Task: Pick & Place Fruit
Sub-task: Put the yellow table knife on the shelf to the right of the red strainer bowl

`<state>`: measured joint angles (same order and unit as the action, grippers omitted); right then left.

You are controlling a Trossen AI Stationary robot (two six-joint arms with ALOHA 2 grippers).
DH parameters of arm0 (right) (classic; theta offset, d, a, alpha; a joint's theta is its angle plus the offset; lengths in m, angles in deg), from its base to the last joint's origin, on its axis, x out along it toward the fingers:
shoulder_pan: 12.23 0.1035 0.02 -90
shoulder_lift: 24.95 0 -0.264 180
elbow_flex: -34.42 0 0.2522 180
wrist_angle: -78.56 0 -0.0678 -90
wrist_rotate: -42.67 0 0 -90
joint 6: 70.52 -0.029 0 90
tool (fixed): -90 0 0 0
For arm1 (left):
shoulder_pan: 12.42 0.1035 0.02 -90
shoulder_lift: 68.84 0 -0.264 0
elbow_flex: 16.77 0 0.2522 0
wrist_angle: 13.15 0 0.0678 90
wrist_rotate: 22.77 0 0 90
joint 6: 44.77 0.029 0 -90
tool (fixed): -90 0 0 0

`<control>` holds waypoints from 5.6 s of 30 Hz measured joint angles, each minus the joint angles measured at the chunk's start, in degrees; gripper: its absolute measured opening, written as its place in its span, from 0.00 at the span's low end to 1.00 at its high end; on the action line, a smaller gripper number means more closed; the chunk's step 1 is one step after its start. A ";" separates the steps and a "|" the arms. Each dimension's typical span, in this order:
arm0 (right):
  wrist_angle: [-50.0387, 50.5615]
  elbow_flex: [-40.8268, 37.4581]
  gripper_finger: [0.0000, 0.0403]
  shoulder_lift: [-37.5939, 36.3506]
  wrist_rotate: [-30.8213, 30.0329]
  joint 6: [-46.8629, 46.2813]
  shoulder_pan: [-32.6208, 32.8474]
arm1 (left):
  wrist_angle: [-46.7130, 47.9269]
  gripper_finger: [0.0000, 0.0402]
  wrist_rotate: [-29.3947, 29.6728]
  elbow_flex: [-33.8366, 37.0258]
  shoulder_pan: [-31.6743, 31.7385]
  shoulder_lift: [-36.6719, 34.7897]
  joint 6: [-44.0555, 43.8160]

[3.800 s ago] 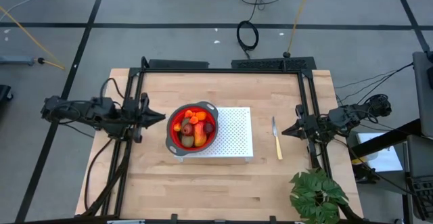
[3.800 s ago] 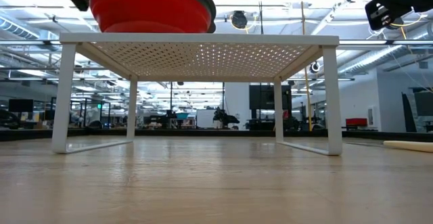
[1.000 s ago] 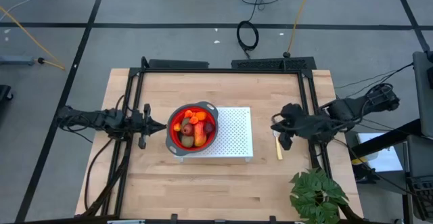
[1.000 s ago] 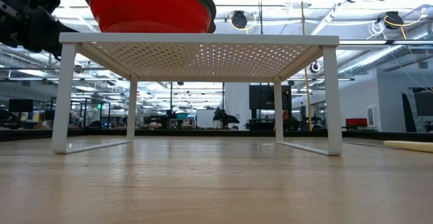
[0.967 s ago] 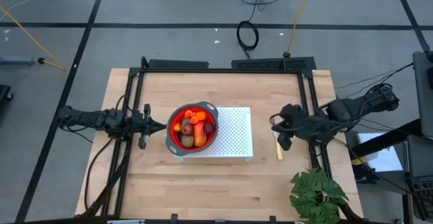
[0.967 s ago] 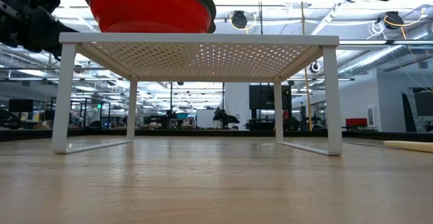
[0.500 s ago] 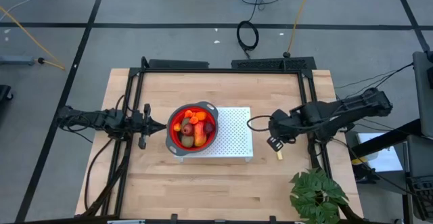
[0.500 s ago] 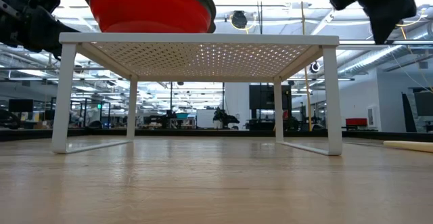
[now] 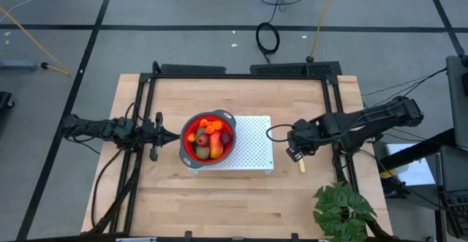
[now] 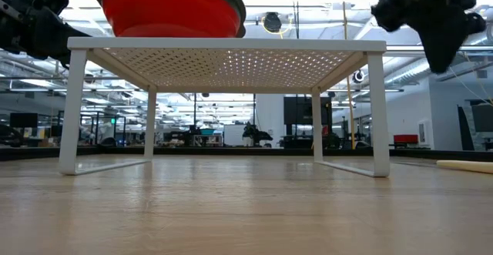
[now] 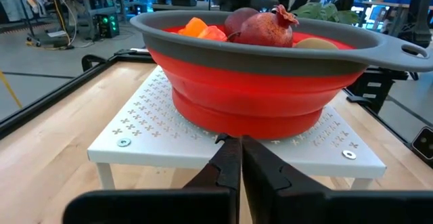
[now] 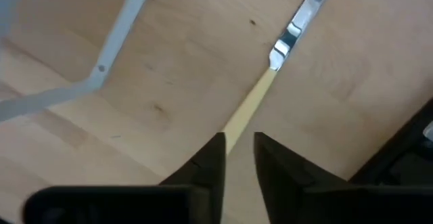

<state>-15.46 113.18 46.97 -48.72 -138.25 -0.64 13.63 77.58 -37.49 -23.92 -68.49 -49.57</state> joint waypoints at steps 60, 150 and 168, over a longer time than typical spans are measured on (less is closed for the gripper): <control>-32.80 -32.03 0.44 -0.15 5.59 -21.58 0.15 | 0.01 0.05 0.07 0.00 0.00 0.01 -0.92; -103.67 -31.75 0.13 -30.74 3.11 32.83 0.14 | 0.22 0.05 -0.02 0.00 0.00 0.01 -1.42; -99.90 -31.74 0.13 -21.06 -11.35 13.21 0.11 | 0.44 0.05 -0.19 0.00 -0.01 0.01 -1.09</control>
<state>-115.36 81.45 25.90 -60.07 -125.04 -0.53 14.07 77.38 -37.49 -23.93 -68.48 -50.66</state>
